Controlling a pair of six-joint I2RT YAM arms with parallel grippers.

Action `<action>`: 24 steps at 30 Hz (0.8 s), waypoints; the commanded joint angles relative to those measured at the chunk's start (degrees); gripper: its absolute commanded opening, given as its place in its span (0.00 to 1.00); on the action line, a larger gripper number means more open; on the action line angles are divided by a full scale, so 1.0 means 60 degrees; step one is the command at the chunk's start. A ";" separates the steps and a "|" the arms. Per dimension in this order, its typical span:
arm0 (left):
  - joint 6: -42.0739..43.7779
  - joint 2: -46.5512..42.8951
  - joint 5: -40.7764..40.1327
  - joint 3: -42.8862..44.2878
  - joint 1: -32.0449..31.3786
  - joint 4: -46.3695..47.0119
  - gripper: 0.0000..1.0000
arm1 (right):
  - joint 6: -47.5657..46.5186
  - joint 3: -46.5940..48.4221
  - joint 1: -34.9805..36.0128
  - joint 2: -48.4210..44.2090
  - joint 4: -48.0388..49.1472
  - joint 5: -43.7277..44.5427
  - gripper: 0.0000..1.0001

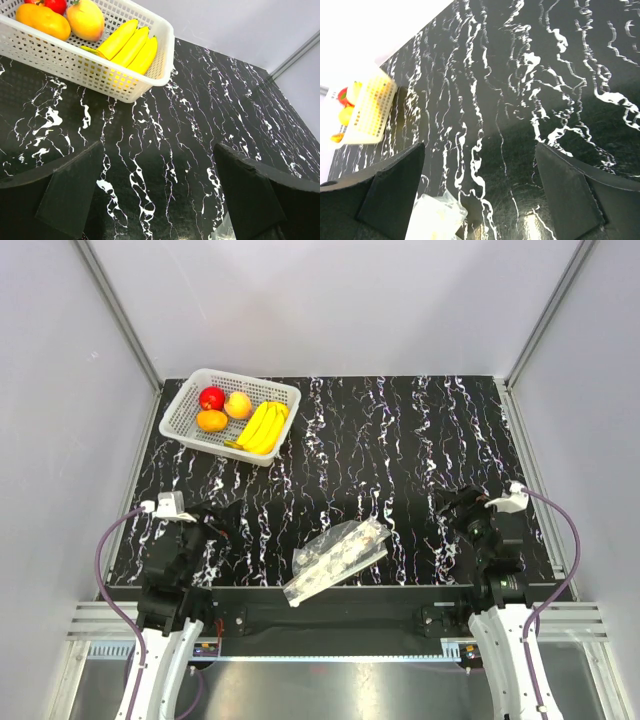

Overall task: Place the food in the zip-top bag and seal the zipper
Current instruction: Pick up the zipper food storage bag at the center of the board.

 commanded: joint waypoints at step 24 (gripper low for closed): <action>0.0158 0.0101 -0.0112 0.0347 -0.0391 0.0304 0.99 | 0.1360 0.3735 0.6521 0.5908 -0.3176 -0.0064 0.55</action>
